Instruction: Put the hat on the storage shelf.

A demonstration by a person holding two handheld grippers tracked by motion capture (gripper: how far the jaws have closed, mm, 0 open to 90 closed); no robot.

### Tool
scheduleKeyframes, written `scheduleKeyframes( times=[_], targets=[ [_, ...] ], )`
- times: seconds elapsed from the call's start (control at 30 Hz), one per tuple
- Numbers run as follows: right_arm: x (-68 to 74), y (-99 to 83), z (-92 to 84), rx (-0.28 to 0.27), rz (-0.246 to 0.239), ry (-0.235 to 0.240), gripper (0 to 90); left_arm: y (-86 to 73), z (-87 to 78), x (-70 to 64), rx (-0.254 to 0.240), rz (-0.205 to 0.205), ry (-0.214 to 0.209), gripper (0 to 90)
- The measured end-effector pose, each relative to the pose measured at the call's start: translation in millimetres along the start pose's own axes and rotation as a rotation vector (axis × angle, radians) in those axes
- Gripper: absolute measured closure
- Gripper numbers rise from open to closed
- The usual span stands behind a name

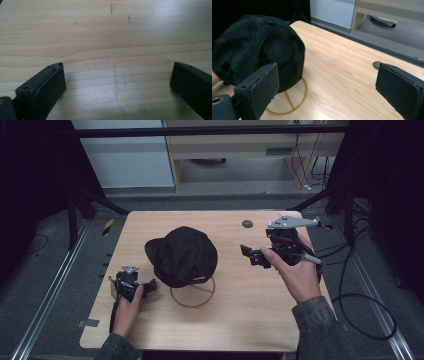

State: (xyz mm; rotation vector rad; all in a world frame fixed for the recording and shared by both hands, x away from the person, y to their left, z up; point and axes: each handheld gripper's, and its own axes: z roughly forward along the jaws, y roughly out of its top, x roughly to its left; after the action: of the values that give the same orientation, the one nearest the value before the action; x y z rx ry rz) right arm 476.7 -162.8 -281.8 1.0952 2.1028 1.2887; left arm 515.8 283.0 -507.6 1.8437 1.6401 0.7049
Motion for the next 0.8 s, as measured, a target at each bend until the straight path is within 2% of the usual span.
scheduleKeyframes(
  times=[0.4, 0.7, 0.8],
  targets=[
    [-14.7, -19.8, -3.7, -0.003, 0.010, -0.068, 5.0, -0.1, 0.0, -0.5, 0.000, 0.002, 0.000, 0.0],
    [-24.6, -40.6, 1.4, 0.037, 0.007, -0.126, 6.7, -0.1, 0.0, -0.5, 0.000, 0.002, -0.001, 0.0],
    [-27.6, -48.7, 3.6, 0.045, 0.022, -0.134, 7.2, -0.1, 0.0, -0.5, 0.000, 0.002, -0.001, 0.0]
  ],
)
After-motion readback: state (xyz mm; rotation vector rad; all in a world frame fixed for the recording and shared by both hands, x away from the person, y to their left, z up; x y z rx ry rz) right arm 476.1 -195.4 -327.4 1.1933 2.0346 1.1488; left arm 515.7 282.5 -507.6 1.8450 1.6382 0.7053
